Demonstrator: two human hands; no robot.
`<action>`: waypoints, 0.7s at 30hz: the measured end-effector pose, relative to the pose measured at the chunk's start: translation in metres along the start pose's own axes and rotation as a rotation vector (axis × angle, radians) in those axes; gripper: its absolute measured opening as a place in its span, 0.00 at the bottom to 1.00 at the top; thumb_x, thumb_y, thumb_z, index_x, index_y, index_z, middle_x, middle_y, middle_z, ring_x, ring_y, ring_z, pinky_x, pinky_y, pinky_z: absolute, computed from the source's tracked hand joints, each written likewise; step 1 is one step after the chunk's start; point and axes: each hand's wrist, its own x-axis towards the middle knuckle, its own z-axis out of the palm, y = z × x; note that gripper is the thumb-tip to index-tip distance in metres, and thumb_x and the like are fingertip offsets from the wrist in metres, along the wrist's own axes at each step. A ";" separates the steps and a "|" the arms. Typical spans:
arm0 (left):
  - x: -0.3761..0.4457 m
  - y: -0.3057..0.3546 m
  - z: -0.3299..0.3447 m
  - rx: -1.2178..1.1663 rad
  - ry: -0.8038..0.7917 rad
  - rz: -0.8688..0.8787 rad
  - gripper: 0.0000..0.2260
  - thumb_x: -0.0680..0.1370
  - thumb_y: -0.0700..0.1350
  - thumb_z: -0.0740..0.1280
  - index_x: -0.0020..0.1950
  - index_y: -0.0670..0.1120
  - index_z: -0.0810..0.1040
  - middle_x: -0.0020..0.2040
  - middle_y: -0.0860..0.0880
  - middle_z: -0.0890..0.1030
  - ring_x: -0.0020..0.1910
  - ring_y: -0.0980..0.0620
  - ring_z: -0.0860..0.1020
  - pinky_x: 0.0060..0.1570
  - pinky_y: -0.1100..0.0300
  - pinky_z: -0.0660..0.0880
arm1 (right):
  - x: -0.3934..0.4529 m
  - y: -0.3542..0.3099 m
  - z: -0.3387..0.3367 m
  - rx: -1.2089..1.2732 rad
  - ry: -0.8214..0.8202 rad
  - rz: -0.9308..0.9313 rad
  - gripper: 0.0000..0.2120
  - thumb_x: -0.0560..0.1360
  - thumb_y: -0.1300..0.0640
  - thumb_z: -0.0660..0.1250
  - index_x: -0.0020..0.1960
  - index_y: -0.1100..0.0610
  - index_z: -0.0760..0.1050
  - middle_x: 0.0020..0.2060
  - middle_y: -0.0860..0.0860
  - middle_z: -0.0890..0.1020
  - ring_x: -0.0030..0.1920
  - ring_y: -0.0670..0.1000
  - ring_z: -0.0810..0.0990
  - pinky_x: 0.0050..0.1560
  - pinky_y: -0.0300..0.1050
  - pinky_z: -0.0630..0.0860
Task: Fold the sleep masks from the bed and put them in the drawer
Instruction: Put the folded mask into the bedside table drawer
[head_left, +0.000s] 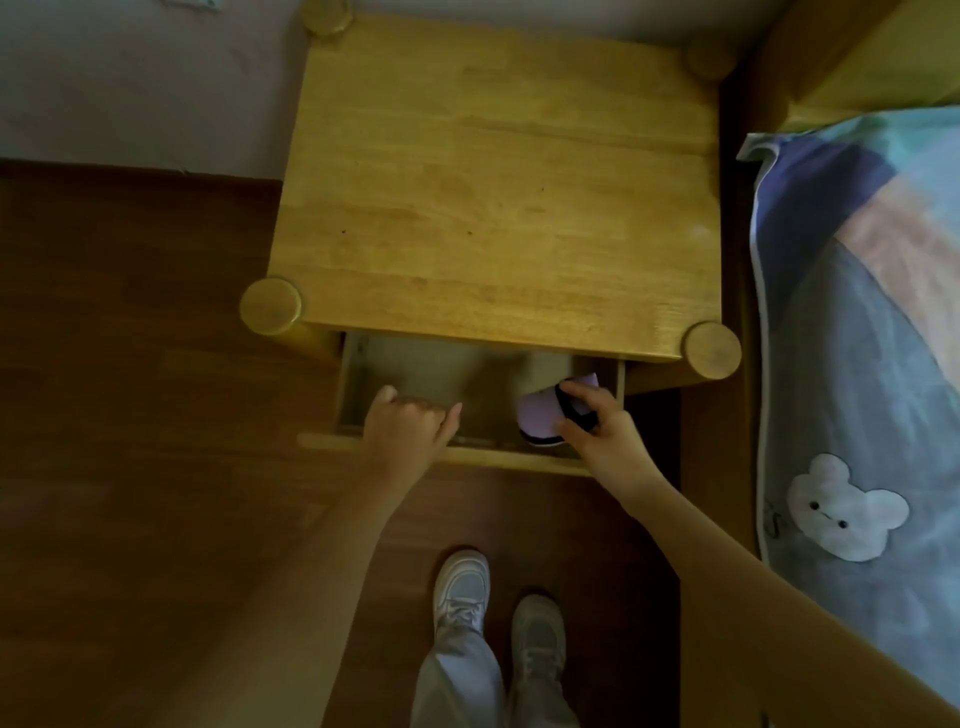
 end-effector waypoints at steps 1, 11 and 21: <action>0.000 -0.002 0.002 -0.036 -0.015 0.044 0.25 0.79 0.51 0.56 0.24 0.46 0.75 0.19 0.49 0.72 0.19 0.51 0.71 0.37 0.57 0.71 | 0.004 0.005 0.004 -0.057 -0.039 0.002 0.23 0.76 0.64 0.66 0.70 0.57 0.68 0.65 0.55 0.70 0.65 0.52 0.70 0.63 0.40 0.67; 0.001 -0.012 0.016 -0.295 -0.179 0.135 0.18 0.79 0.54 0.49 0.50 0.49 0.77 0.42 0.52 0.80 0.34 0.51 0.78 0.28 0.61 0.67 | 0.063 0.017 0.026 -0.504 -0.313 -0.119 0.19 0.77 0.69 0.59 0.67 0.58 0.71 0.66 0.58 0.75 0.64 0.51 0.75 0.61 0.34 0.70; 0.001 -0.012 0.013 -0.279 -0.209 0.163 0.18 0.78 0.52 0.49 0.50 0.49 0.77 0.40 0.51 0.80 0.32 0.51 0.78 0.27 0.61 0.62 | 0.072 0.023 0.000 -0.992 -0.485 -0.090 0.32 0.79 0.52 0.59 0.75 0.36 0.45 0.78 0.48 0.54 0.70 0.59 0.68 0.64 0.53 0.72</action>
